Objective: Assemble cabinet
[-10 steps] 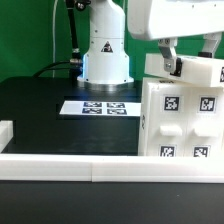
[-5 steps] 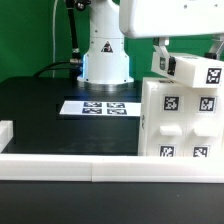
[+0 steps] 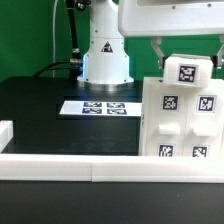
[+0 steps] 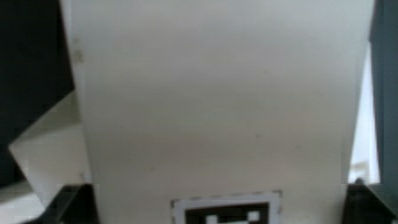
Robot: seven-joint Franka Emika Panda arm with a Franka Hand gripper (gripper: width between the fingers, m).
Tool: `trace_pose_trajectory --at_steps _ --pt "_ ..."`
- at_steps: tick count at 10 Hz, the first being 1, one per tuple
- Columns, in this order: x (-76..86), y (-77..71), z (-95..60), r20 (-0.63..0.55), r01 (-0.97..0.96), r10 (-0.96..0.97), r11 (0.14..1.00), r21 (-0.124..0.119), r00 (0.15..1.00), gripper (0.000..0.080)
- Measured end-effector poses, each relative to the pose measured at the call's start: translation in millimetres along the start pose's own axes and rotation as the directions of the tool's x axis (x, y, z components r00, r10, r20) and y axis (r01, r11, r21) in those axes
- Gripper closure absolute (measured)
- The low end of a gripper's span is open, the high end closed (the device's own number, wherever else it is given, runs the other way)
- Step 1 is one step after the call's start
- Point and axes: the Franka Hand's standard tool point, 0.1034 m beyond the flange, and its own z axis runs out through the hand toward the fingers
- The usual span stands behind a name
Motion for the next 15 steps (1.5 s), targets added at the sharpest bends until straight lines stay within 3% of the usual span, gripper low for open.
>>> trace_pose_trajectory --at_steps 3,7,10,14,15 --pt "0.8 -1.3 0.0 -0.007 -0.233 0.233 0.972 0.006 0.972 0.0239" --pt "-0.4 -4.2 -0.1 0.012 -0.532 0.532 0.846 0.02 0.847 0.0239" --pt "-0.8 -6.0 0.0 0.014 -0.837 0.837 0.545 0.047 0.546 0.0239" --pt "2.2 -5.6 0.5 0.049 -0.994 0.994 0.098 0.047 0.1 0.0239" --pt "3.1 -6.9 -0.2 0.061 -0.996 0.996 0.069 0.05 0.072 0.0239"
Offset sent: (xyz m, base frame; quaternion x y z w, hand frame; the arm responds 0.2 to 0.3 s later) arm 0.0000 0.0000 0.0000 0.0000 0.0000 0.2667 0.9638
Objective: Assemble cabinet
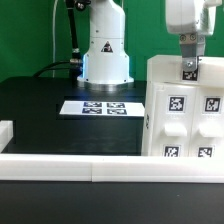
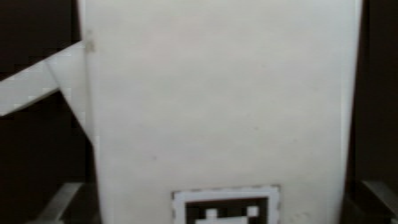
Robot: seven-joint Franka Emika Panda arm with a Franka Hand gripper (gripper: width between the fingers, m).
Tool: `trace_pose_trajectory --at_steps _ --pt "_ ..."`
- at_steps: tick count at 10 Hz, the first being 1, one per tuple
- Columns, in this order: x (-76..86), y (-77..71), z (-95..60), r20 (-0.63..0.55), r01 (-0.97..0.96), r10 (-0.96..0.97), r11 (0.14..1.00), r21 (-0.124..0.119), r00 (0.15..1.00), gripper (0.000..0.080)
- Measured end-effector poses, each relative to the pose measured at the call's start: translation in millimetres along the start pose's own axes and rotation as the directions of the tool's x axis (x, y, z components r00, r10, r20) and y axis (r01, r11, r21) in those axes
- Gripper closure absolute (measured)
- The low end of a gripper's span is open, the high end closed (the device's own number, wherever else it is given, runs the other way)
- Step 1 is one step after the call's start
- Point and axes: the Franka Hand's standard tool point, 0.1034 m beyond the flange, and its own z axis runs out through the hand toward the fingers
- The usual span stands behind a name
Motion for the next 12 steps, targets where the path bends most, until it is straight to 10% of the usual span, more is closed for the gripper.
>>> trace_pose_trajectory --at_steps 4,6,12 --pt "-3.2 -0.7 -1.4 0.043 -0.016 0.016 1.0 -0.003 0.999 0.0239" --pt "-6.8 -0.9 -5.8 0.05 0.0 -0.001 1.0 0.002 0.999 0.002" --pt "-19.4 -4.2 -24.4 0.083 0.111 -0.113 0.994 0.024 0.99 0.0002"
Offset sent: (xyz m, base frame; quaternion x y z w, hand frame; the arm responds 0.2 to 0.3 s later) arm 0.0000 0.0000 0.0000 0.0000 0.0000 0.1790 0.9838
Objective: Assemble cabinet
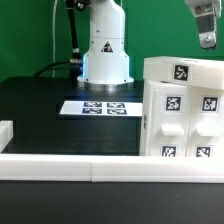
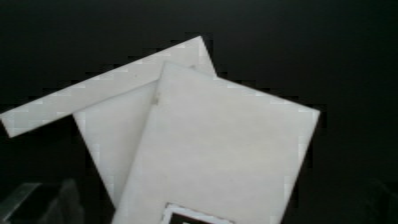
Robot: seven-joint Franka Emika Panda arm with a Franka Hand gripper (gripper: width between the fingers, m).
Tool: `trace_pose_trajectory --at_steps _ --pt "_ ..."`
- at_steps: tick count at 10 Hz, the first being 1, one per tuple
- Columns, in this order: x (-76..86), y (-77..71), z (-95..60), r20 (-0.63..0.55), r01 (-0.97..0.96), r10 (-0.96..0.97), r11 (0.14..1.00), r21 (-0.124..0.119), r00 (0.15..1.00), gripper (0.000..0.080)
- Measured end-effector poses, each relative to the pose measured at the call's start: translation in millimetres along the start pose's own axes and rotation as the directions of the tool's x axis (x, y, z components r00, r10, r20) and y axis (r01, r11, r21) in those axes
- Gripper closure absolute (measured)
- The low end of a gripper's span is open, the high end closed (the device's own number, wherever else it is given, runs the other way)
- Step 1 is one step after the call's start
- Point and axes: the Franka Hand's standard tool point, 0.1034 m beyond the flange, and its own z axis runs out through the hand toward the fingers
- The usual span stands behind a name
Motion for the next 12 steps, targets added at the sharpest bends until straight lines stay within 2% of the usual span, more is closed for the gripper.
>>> trace_pose_trajectory --at_steps 1,2,5,9,10,12 --pt "-0.7 2.7 1.3 -0.012 0.173 -0.174 0.984 -0.038 0.985 0.0002" --pt "-2.6 -0.9 0.0 -0.007 0.337 -0.337 0.941 -0.046 0.941 0.0002" --pt "-5.9 -6.5 3.0 0.026 0.715 -0.715 0.696 -0.062 0.698 0.0002" --pt "-4.6 -9.5 3.3 0.045 0.92 -0.92 0.386 -0.063 0.389 0.0002" --pt "-3.6 -10.0 2.8 0.051 0.961 -0.961 0.27 -0.06 0.273 0.0002" --pt "-1.6 -9.9 -1.0 0.072 0.995 -0.995 -0.076 -0.058 -0.072 0.0002"
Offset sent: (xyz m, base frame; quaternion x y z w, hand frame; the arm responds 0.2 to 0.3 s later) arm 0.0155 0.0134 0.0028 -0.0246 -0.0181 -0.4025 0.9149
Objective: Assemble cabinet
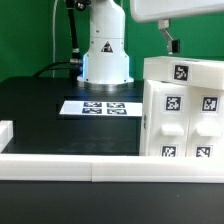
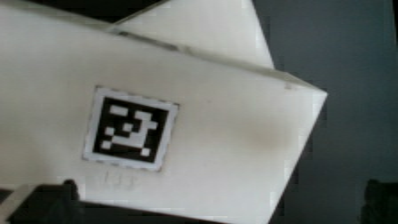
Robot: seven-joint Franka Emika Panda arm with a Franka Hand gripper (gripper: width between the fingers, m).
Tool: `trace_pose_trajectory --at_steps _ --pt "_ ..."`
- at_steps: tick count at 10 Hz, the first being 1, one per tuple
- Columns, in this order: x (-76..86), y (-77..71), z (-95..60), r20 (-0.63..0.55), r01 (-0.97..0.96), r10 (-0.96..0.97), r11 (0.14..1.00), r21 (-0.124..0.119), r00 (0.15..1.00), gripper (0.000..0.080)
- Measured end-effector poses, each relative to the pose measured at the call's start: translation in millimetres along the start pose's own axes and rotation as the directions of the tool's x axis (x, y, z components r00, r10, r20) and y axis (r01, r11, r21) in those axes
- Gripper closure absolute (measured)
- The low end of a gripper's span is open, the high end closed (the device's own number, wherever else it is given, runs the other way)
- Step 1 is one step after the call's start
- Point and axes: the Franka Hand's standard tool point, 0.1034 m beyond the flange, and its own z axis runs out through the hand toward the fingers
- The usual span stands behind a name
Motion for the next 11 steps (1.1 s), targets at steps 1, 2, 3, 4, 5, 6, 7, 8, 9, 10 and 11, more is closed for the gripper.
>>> trace_pose_trajectory --at_steps 1,2,3,4,5,6,7,8,9,10,11 --pt "-4.1 0.2 2.2 0.02 0.147 -0.147 0.989 -0.008 0.989 0.0002" --pt "-8.8 -0.1 6.6 0.046 0.274 -0.273 0.962 -0.01 0.961 0.0002" --pt "-14.0 -0.1 12.1 0.073 0.406 -0.404 0.914 -0.008 0.912 0.0002" --pt "-15.4 -0.5 12.1 0.079 0.447 -0.446 0.894 -0.004 0.892 0.0002" --pt "-13.9 0.8 11.3 0.07 0.532 -0.53 0.847 -0.01 0.845 0.0002" --pt "-13.0 4.3 11.9 0.077 0.609 -0.606 0.793 -0.013 0.792 0.0002" --pt "-12.3 7.0 11.9 0.082 0.671 -0.668 0.741 -0.014 0.74 0.0002" --pt "-10.7 9.6 11.0 0.095 0.757 -0.752 0.653 -0.022 0.652 0.0002" --pt "-8.5 10.0 9.8 0.107 0.821 -0.814 0.571 -0.03 0.57 0.0002" --pt "-7.3 12.4 11.2 0.127 0.878 -0.87 0.478 -0.024 0.477 0.0002" --pt "-7.0 12.8 14.4 0.15 0.915 -0.904 0.403 -0.021 0.401 0.0002"
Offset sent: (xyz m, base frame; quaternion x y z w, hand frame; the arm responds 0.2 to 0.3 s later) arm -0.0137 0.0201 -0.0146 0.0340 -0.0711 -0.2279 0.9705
